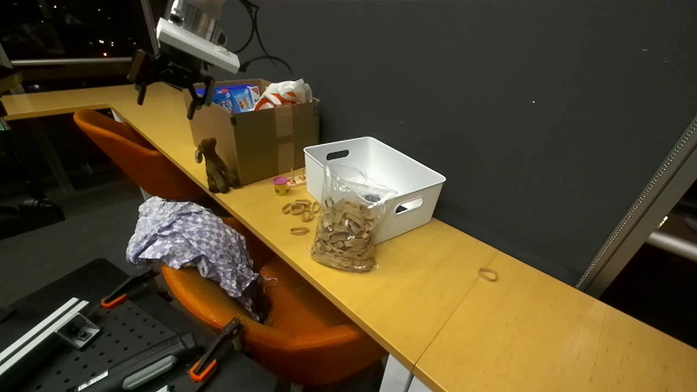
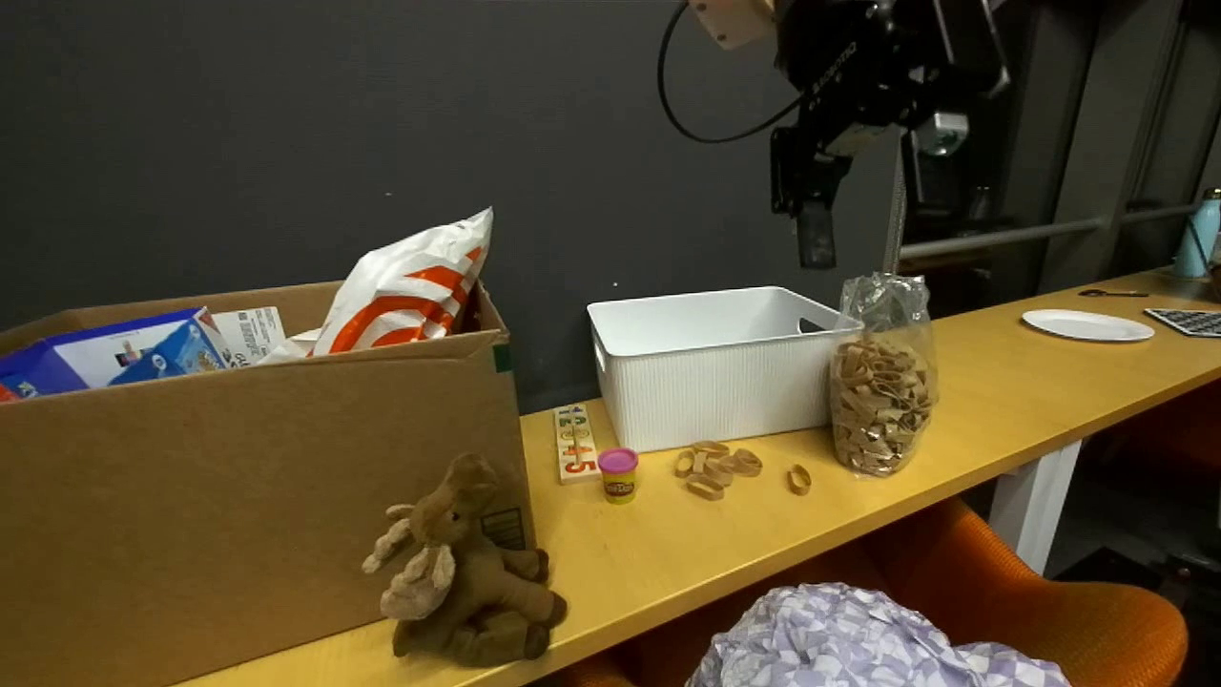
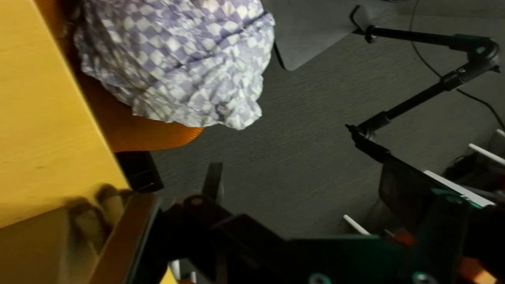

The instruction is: Put the peach and purple clothing on the backrest of the chair on the right.

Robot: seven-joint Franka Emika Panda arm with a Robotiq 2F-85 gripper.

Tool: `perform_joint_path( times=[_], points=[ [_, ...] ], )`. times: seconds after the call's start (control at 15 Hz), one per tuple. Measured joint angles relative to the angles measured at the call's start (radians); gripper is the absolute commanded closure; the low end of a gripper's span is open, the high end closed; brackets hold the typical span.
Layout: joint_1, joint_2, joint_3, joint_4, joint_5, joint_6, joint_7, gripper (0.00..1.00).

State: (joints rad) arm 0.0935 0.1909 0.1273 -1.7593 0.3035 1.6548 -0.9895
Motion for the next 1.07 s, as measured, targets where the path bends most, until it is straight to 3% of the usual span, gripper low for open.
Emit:
perform_joint_path(
  times=[0.47, 1.07],
  points=[
    [-0.065, -0.021, -0.068, 0.088, -0.179, 0.175, 0.080, 0.00],
    [-0.174, 0.035, -0.127, 0.066, -0.203, 0.640, 0.083, 0.00]
  ],
)
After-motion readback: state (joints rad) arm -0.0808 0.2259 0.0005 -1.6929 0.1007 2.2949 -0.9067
